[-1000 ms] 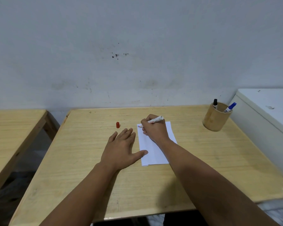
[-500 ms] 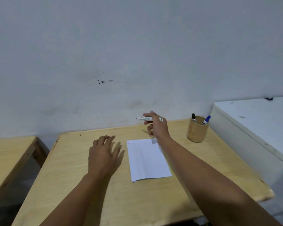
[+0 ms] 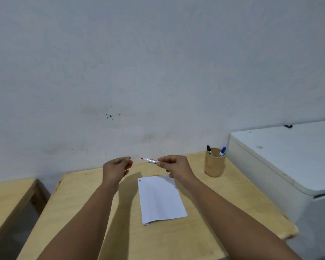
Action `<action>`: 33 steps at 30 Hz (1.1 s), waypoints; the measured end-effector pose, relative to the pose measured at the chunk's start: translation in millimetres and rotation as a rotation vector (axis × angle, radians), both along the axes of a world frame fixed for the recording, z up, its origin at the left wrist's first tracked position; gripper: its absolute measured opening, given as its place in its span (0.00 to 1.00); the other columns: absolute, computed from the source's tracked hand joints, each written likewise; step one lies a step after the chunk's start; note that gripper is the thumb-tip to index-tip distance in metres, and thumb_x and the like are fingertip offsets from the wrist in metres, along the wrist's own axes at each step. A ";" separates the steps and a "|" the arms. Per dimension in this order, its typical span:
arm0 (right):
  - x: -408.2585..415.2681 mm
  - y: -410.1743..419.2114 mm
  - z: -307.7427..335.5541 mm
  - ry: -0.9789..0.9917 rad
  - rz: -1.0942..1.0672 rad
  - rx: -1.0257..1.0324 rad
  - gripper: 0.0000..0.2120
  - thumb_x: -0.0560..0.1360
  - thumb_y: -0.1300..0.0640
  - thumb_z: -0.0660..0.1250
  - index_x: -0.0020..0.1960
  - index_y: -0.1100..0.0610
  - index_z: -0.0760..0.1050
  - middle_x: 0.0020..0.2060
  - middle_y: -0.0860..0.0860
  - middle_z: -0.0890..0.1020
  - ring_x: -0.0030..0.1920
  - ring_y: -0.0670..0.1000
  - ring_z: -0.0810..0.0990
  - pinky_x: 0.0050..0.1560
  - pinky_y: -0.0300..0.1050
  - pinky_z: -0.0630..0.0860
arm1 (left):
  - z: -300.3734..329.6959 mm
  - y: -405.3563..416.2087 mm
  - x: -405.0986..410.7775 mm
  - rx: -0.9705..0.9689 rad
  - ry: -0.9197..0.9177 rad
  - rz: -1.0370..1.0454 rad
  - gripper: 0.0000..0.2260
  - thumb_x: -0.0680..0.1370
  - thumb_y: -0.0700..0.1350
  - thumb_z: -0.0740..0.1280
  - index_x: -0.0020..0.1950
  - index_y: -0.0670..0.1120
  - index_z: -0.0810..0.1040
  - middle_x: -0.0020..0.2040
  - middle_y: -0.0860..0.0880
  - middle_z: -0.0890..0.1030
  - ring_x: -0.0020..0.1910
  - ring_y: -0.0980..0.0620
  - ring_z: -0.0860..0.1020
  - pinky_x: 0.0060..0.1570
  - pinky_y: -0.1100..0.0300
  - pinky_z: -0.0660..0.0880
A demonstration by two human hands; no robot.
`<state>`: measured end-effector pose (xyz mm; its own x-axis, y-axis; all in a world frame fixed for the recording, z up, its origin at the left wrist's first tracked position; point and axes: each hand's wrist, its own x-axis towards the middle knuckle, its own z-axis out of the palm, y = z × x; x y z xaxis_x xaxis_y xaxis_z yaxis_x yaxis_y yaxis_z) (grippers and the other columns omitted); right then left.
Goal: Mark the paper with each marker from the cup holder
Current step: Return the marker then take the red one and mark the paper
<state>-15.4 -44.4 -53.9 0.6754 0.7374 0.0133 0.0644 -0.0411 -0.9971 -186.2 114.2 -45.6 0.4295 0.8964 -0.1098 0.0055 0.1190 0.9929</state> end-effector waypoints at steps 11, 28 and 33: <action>26.6 -46.7 33.7 -0.108 -0.083 0.129 0.06 0.75 0.65 0.78 0.52 0.63 0.88 0.31 0.42 0.83 0.26 0.37 0.75 0.29 0.31 0.68 | 54.5 -59.7 60.2 -0.029 -0.077 -0.185 0.05 0.78 0.40 0.73 0.52 0.40 0.86 0.46 0.43 0.87 0.49 0.48 0.85 0.56 0.53 0.80; 99.0 -77.1 95.1 -0.689 -0.182 -0.267 0.13 0.71 0.53 0.72 0.55 0.47 0.88 0.45 0.45 0.88 0.49 0.51 0.86 0.55 0.52 0.83 | 88.9 -110.9 148.2 0.180 -0.154 -0.317 0.12 0.81 0.47 0.69 0.62 0.44 0.81 0.51 0.44 0.88 0.52 0.47 0.86 0.56 0.50 0.82; 148.5 -90.1 120.8 -0.621 -0.363 -0.215 0.08 0.73 0.61 0.73 0.50 0.51 0.80 0.37 0.43 0.80 0.43 0.52 0.82 0.43 0.43 0.76 | 59.9 -114.6 190.6 0.397 0.128 -0.351 0.24 0.80 0.42 0.65 0.77 0.50 0.69 0.62 0.47 0.80 0.53 0.50 0.80 0.47 0.56 0.77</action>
<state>133.1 -134.6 66.9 0.7916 0.4993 0.3523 0.5582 -0.3565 -0.7492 4.4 -0.4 14.3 0.7158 0.6847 0.1372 0.1012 -0.2961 0.9498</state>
